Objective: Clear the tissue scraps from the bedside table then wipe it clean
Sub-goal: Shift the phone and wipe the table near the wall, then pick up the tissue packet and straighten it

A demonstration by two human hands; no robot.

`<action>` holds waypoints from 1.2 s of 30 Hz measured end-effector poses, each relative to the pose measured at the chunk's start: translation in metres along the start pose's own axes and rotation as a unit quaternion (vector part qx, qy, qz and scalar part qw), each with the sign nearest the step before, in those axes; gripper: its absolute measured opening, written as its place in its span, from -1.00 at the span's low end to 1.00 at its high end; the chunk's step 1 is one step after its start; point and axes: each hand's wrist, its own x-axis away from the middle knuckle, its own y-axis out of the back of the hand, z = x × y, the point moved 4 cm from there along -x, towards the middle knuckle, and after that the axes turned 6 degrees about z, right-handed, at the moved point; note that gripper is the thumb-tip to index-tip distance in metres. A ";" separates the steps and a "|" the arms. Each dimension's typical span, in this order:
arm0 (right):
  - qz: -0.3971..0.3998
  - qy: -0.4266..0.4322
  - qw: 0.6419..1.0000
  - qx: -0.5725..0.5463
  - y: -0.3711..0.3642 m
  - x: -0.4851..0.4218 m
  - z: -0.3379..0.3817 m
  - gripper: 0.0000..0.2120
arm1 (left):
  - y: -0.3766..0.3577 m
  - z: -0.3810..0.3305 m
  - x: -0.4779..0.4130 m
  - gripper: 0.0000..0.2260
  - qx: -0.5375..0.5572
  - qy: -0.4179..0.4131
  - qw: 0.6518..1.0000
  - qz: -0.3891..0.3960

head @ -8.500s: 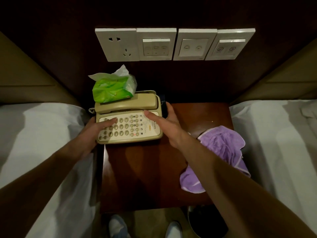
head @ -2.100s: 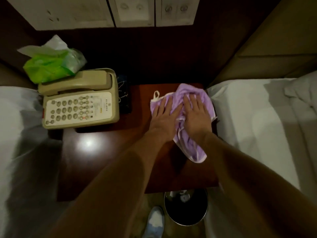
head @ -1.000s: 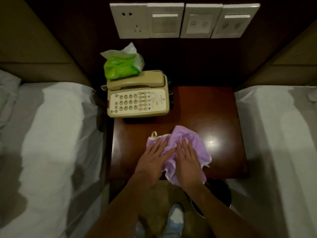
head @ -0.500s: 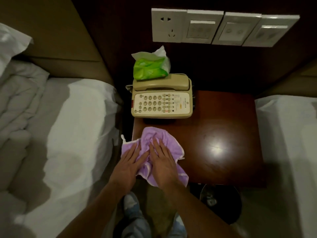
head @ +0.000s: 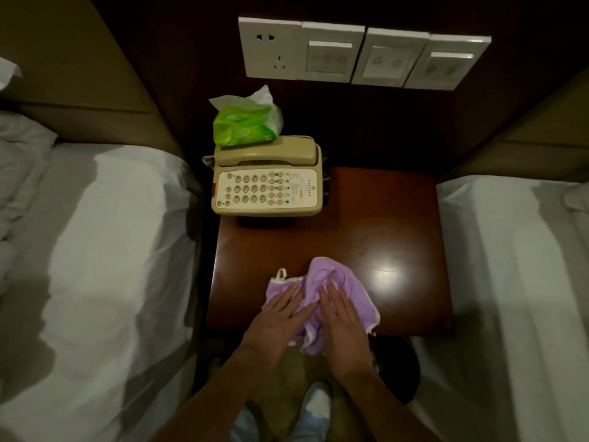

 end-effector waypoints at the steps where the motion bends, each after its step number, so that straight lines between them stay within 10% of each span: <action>1: -0.013 -0.003 1.000 0.010 0.008 -0.003 -0.011 -0.42 | 0.001 -0.007 -0.013 -0.11 -0.008 -0.001 1.000 0.011; 10: -0.039 -0.148 0.988 -0.031 0.049 -0.022 -0.079 -0.15 | 0.024 -0.048 -0.107 -0.15 -0.005 -0.010 0.998 0.068; 15: -0.133 -0.170 0.975 0.048 0.098 -0.039 -0.051 -0.37 | 0.091 -0.051 -0.097 -0.19 0.028 -0.088 0.994 0.059; 20: -0.288 -0.122 0.949 -0.045 0.175 -0.068 0.017 -0.62 | 0.189 -0.011 -0.046 -0.61 0.048 -0.117 0.958 -0.256; 25: -0.322 0.019 0.943 -0.077 0.241 -0.129 0.117 -0.70 | 0.256 0.094 0.004 -0.61 0.264 0.183 0.797 -0.512; 28: -0.249 0.031 0.966 -0.063 0.251 -0.170 0.175 -0.68 | 0.274 0.152 0.008 -0.53 0.343 0.297 0.752 -0.477; 36: -0.136 -0.121 0.979 -0.096 0.239 -0.239 0.227 -0.49 | 0.288 0.206 -0.036 -0.39 0.350 0.381 0.841 -0.160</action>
